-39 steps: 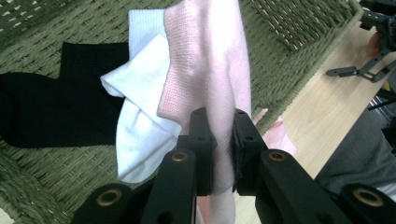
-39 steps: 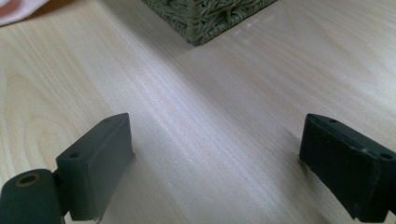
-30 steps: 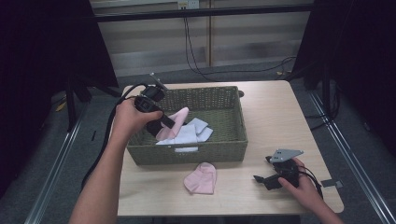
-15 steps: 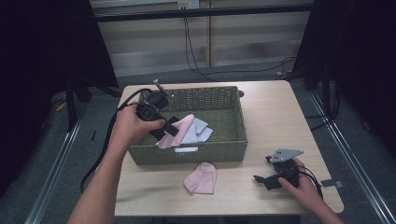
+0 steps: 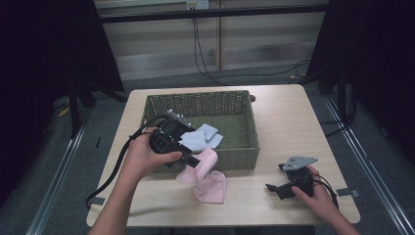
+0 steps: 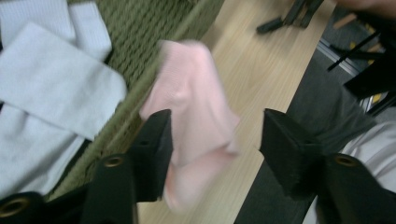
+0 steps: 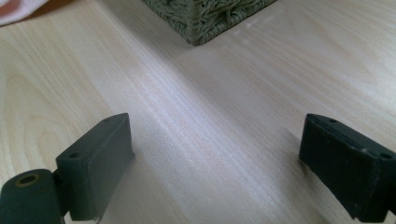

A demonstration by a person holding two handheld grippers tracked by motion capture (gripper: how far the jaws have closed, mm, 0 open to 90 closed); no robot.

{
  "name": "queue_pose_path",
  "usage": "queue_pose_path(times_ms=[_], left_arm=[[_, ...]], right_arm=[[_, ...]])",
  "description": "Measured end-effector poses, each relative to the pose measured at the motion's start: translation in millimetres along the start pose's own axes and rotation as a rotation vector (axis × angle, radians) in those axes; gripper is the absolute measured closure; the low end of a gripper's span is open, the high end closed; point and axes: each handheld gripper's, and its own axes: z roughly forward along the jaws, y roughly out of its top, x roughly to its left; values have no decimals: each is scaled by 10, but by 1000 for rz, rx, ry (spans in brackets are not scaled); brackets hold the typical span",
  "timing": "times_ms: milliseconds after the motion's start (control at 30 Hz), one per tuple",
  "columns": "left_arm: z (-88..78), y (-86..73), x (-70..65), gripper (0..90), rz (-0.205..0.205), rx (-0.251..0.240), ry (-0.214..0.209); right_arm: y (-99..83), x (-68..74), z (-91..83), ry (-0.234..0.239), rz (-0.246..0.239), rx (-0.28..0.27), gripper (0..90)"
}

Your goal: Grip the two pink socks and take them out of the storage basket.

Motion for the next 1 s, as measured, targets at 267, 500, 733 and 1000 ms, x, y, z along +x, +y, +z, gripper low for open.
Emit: queue_pose_path(times_ms=[267,500,733,1000], left_arm=[[138,-310,57,276,41,1,90],[254,-542,101,260,50,9,125],[411,-708,207,261,36,24,147],[639,-812,220,246,53,50,135]], right_arm=[[0,0,0,0,1,0,89],[0,0,0,0,0,0,89],[0,0,0,0,0,0,89],[0,0,0,0,0,0,89]])
